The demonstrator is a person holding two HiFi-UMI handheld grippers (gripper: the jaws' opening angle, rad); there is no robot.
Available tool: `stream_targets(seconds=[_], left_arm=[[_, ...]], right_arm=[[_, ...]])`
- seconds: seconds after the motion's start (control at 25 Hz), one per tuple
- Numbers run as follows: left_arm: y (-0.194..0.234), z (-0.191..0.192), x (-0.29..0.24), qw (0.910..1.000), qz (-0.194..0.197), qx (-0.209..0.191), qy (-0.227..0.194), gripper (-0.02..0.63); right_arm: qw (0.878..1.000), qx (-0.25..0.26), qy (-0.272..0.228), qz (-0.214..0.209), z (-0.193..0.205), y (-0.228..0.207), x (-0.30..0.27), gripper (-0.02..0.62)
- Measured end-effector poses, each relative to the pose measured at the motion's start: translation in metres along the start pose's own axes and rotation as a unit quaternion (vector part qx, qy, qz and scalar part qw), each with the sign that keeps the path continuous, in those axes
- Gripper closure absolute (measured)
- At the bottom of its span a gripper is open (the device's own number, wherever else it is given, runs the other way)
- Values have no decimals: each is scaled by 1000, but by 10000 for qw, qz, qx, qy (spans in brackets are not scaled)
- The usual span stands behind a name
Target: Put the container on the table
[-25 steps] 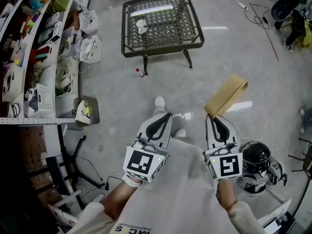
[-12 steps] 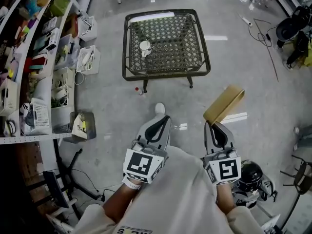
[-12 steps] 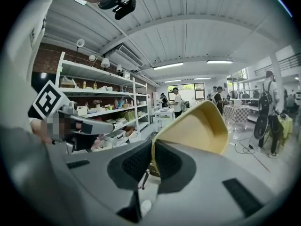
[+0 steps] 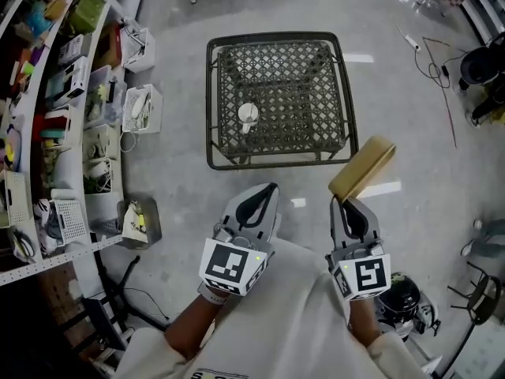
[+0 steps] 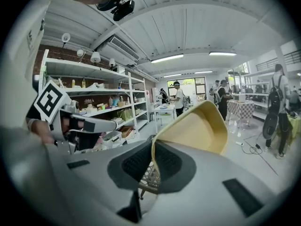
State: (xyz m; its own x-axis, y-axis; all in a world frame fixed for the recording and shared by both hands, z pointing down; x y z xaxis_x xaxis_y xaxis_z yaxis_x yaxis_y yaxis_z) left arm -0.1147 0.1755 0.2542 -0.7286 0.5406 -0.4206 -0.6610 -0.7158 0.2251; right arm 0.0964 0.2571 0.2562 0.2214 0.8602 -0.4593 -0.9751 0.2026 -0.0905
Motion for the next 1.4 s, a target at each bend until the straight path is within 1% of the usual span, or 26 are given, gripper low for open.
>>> stream_targets(seconds=[0.12, 0.24, 0.36, 0.44, 0.56, 0.72, 0.88, 1.12, 1.28, 1.4], left_arm=[[30, -18, -21, 10000, 13, 17, 4, 581], [51, -34, -34, 10000, 33, 62, -36, 581], [67, -43, -50, 10000, -8, -68, -39, 581], [74, -44, -57, 10000, -56, -37, 10, 581], [77, -45, -71, 9999, -96, 74, 94, 581], [75, -42, -87, 9994, -112, 242, 217, 581], [74, -45, -96, 9991, -158, 272, 277, 581], [79, -43, -114, 9990, -131, 167, 394, 581], [82, -42, -119, 9985, -126, 302, 441, 581], [89, -37, -128, 9985, -139, 314, 435, 581]], right_arm=[[10000, 4, 51, 27, -19, -9, -35, 561], [9999, 45, 146, 49, -36, -16, -59, 561], [9998, 76, 167, 67, -45, -24, -80, 561], [9998, 100, 190, 32, -49, -27, -88, 561], [9995, 175, 246, -37, -52, -36, -98, 561], [9992, 129, 336, -150, -48, -51, -112, 561], [9988, 102, 424, -201, -48, -62, -122, 561], [9964, 439, 555, -458, -49, -69, -157, 561], [9924, 794, 671, -657, -53, -66, -182, 561], [9908, 954, 704, -647, -48, -71, -210, 561]])
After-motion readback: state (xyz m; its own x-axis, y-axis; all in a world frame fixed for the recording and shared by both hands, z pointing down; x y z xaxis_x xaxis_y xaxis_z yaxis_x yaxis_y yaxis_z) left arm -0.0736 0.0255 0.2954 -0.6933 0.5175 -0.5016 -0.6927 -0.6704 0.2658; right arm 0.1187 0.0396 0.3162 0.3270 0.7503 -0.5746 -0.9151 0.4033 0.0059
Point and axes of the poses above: the fingertips, and each gripper's own axes: x backward along the fingers, y to its left, z out of its underside, the point moved 10 cm from there along x, backward along the fingers, and after that the axes turned 7 degrees about y, right-handed, at the moved point
